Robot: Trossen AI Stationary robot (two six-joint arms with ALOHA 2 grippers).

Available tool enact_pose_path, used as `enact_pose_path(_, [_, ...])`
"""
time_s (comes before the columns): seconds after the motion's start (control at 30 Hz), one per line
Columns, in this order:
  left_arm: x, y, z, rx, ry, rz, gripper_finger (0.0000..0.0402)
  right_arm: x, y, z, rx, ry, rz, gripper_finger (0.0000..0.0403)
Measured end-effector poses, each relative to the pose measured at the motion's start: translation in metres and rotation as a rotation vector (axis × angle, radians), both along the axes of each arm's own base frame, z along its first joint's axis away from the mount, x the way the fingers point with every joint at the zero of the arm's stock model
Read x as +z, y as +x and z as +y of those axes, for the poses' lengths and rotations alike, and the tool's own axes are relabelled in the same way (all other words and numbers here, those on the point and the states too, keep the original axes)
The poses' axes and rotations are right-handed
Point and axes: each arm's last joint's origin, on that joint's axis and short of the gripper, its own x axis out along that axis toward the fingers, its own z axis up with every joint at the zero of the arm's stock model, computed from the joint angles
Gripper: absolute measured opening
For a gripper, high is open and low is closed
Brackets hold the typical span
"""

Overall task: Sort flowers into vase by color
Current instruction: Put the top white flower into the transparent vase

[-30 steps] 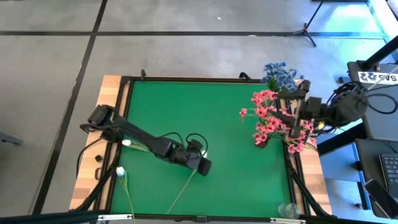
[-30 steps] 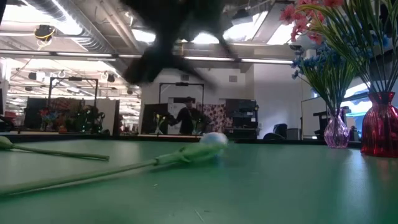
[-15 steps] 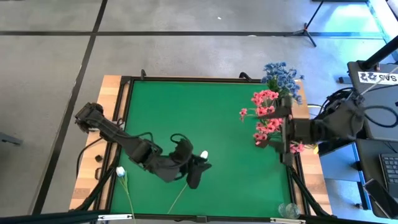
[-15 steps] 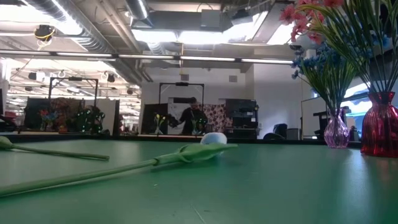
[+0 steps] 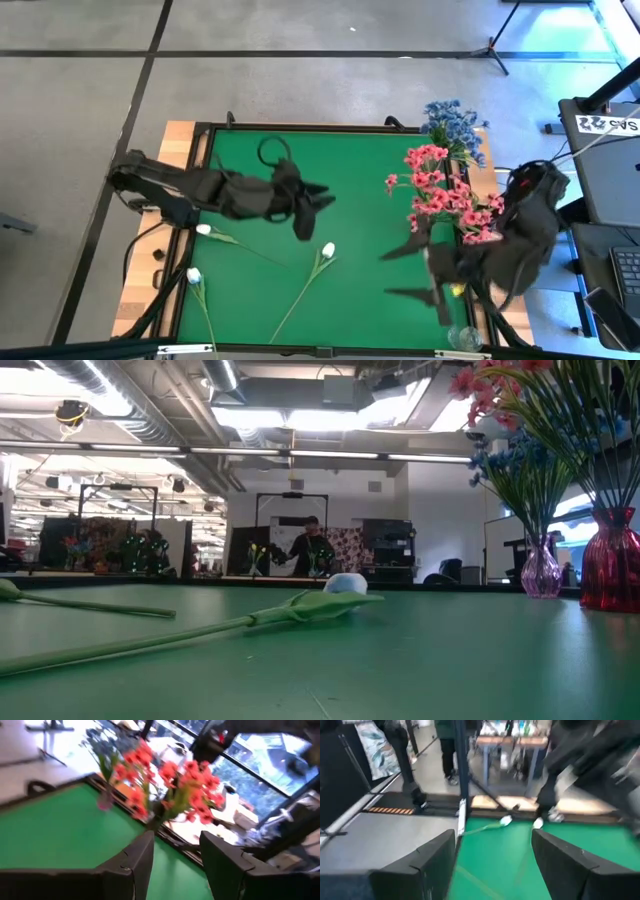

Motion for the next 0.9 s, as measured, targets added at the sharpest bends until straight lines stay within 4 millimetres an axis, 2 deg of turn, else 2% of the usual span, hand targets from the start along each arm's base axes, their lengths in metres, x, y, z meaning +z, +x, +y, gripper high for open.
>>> enact_pose_path(0.13, [0.013,-0.021,0.023,0.036,0.048,0.032,0.0155,-0.014,0.005,0.021,-0.009,0.107,0.063,0.0264])
enact_pose_path(0.2, [0.020,-0.033,0.031,0.034,0.064,0.041,0.0155,-0.020,0.000,0.029,-0.015,0.172,0.111,0.0264])
enact_pose_path(0.33, [0.032,-0.060,0.040,-0.002,0.080,0.063,0.0155,-0.032,-0.017,0.042,-0.047,0.311,0.249,0.0264])
enact_pose_path(0.43, [0.038,-0.087,0.042,-0.026,0.071,0.089,0.0155,-0.043,-0.035,0.051,-0.135,0.452,0.367,0.0264])
enact_pose_path(0.53, [0.039,-0.115,0.040,-0.060,0.072,0.131,0.0155,-0.057,-0.045,0.069,-0.219,0.589,0.457,0.0264])
enact_pose_path(0.63, [0.030,-0.140,0.041,-0.078,0.039,0.170,0.0155,-0.076,-0.043,0.087,-0.329,0.699,0.522,0.0264])
enact_pose_path(0.73, [0.013,-0.157,0.042,-0.091,0.005,0.187,0.0155,-0.096,-0.035,0.102,-0.437,0.788,0.569,0.0264])
enact_pose_path(0.83, [-0.010,-0.169,0.041,-0.138,0.002,0.226,0.0155,-0.115,-0.017,0.109,-0.560,0.860,0.578,0.0264])
enact_pose_path(0.9, [-0.031,-0.170,0.034,-0.229,0.017,0.271,0.0155,-0.126,-0.005,0.112,-0.649,0.921,0.558,0.0264])
